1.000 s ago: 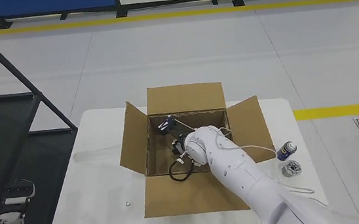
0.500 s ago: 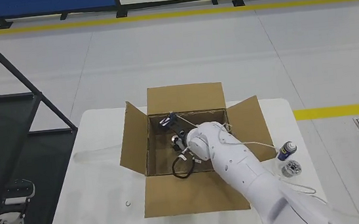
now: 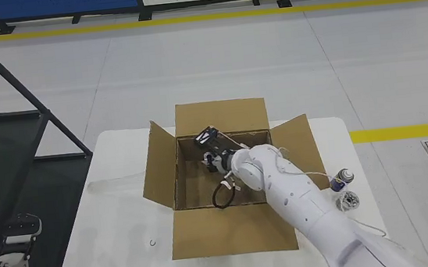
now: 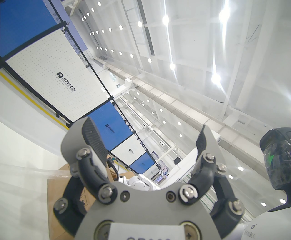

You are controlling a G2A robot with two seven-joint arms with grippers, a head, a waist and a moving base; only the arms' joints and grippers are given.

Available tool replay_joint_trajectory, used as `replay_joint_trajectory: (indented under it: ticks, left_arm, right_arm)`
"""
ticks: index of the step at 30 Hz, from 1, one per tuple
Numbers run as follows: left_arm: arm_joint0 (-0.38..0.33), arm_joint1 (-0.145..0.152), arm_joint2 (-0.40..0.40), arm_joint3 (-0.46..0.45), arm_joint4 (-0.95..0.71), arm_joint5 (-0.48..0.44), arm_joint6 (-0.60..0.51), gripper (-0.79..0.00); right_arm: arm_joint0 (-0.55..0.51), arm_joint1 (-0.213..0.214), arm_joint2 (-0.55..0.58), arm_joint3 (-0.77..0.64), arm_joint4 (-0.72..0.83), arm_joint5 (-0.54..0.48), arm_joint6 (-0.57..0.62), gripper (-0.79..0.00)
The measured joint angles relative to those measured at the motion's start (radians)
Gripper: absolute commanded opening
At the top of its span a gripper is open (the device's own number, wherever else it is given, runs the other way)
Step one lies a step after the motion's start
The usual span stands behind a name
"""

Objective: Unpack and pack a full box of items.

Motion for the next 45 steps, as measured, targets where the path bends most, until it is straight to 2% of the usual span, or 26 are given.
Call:
replay_joint_trajectory:
  ticks: [3,7,10,13,15,33,38,45]
  left_arm:
    - [0.0,0.0,0.0,0.0,0.0,0.0,0.0,0.0]
    - [0.0,0.0,0.0,0.0,0.0,0.0,0.0,0.0]
    - [0.0,0.0,0.0,0.0,0.0,0.0,0.0,0.0]
    - [0.0,0.0,0.0,0.0,0.0,0.0,0.0,0.0]
    - [0.0,0.0,0.0,0.0,0.0,0.0,0.0,0.0]
    - [0.0,0.0,0.0,0.0,0.0,0.0,0.0,0.0]
    - [0.0,0.0,0.0,0.0,0.0,0.0,0.0,0.0]
    - [0.0,0.0,0.0,0.0,0.0,0.0,0.0,0.0]
  right_arm:
    - [-0.082,0.05,0.055,-0.171,-0.047,0.032,0.033,-0.785]
    - [-0.259,0.128,0.178,-0.51,-0.137,0.077,0.131,-0.785]
    - [-0.402,0.17,0.269,-0.755,-0.189,0.079,0.199,-0.785]
    - [-0.506,0.192,0.334,-0.927,-0.193,0.049,0.221,-0.785]
    - [-0.55,0.2,0.366,-0.992,-0.181,0.046,0.206,-0.785]
    - [-0.574,0.204,0.4,-1.027,-0.154,0.056,0.172,-0.785]
    - [-0.618,0.221,0.516,-1.128,-0.093,0.057,0.144,-0.785]
    - [-0.735,0.249,0.718,-1.291,-0.052,0.087,0.137,-0.785]
